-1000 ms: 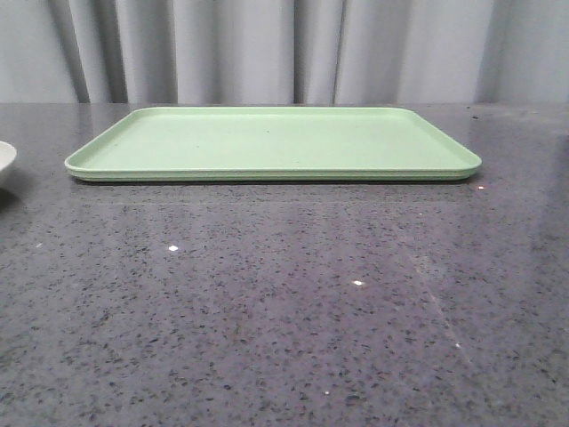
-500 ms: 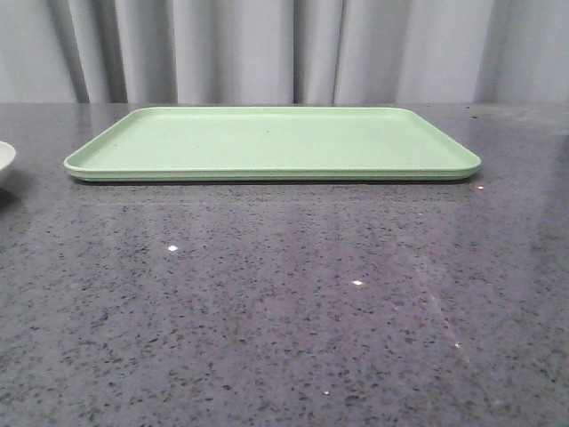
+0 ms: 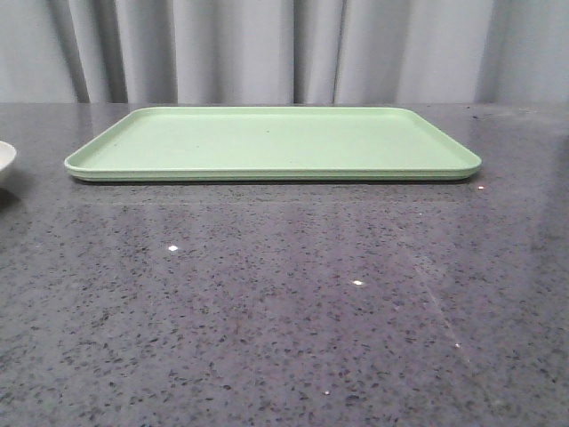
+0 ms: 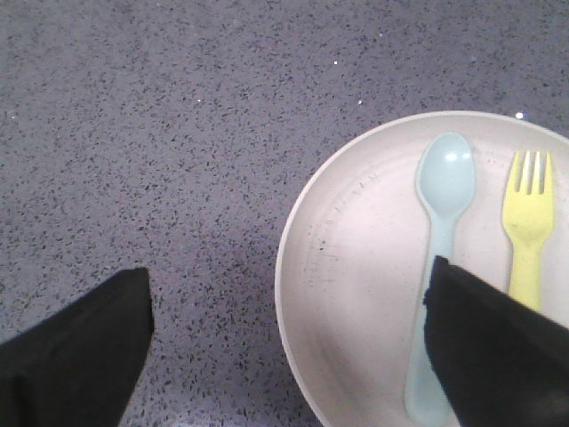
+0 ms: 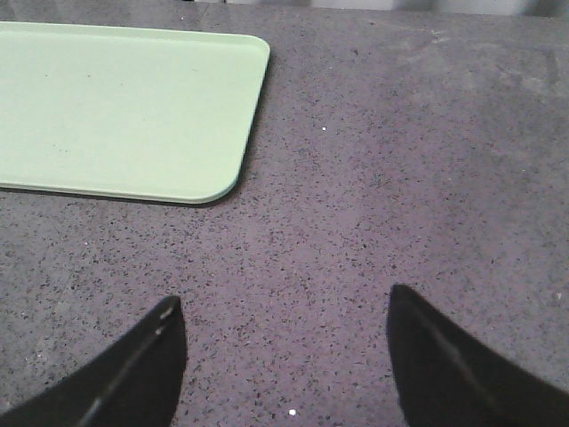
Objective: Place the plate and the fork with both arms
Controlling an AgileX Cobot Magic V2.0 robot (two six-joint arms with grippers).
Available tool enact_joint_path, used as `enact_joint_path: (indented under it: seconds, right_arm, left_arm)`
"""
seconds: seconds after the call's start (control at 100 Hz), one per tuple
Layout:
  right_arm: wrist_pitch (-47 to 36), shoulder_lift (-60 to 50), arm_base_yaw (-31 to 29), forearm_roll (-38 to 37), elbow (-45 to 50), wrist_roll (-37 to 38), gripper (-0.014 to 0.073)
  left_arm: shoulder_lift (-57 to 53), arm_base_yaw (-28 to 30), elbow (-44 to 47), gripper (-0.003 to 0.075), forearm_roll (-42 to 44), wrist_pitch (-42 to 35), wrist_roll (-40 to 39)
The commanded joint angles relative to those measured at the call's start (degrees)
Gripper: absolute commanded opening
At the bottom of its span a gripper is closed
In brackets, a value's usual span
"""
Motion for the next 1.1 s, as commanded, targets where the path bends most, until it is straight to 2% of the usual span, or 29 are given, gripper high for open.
enact_joint_path:
  seconds: [0.0,0.21,0.4,1.09]
  right_arm:
    - [-4.9,0.8,-0.3,0.1,-1.9,-0.2,0.049]
    - [-4.9,0.8,-0.3,0.1,-1.9,-0.2,0.049]
    - [-4.9,0.8,-0.3,0.1,-1.9,-0.2,0.049]
    - [-4.9,0.8,-0.3,0.1,-1.9,-0.2,0.049]
  left_arm:
    - [2.4,1.3,-3.5,0.0598,-2.5,-3.6,2.9]
    - [10.4,4.2,-7.6,0.0598,-8.5,-1.5,9.9]
    - [15.6,5.3,-9.2,0.0597,-9.5,-0.2,11.8]
    - [25.1,5.3,-9.2,0.0597,-10.1,0.5,12.1]
